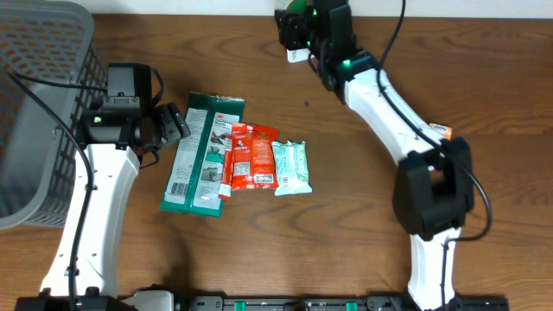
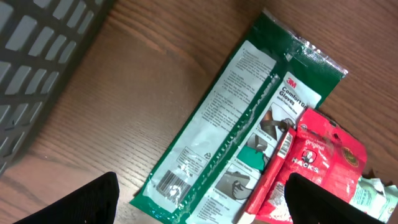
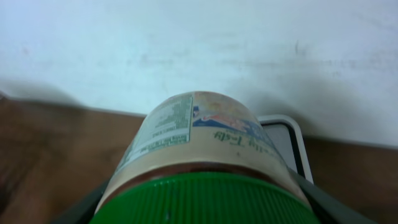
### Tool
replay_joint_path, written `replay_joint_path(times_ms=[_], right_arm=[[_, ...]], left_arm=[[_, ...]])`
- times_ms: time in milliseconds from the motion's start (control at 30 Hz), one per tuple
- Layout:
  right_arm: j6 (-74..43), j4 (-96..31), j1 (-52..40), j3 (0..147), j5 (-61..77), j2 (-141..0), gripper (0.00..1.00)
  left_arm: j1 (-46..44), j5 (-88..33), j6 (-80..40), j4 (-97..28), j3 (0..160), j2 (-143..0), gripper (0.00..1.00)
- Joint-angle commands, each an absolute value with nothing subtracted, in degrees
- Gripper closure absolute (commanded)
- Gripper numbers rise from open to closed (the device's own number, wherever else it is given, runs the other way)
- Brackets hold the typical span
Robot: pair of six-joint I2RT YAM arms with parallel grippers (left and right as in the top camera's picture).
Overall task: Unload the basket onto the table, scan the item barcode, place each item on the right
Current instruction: 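Hold the jar's label against the white scanner with the right gripper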
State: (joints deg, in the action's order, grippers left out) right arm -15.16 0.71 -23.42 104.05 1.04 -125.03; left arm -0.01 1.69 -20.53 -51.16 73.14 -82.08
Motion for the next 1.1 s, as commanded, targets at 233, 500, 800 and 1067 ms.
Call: replay_joint_path(times_ms=[233,500,800,1067], right_arm=[[-24.3,19.8,-22.5,104.5,-5.8,-135.6,0.99],[-30.5,28.7,-20.8,104.5,-5.7,-141.0,0.99],[-30.4,33.0,-20.1,104.5,-5.5,-142.9,0.99],[-30.4,33.5,-20.1,104.5,-5.5,-142.9,0.99]], left_arm=[[0.2,2.0,-20.0,-51.4,73.7,-81.7,0.15],[0.1,2.0,-20.0,-51.4,73.7,-81.7,0.15],[0.1,2.0,-20.0,-51.4,73.7,-81.7,0.15],[0.1,2.0,-20.0,-51.4,73.7,-81.7,0.15]])
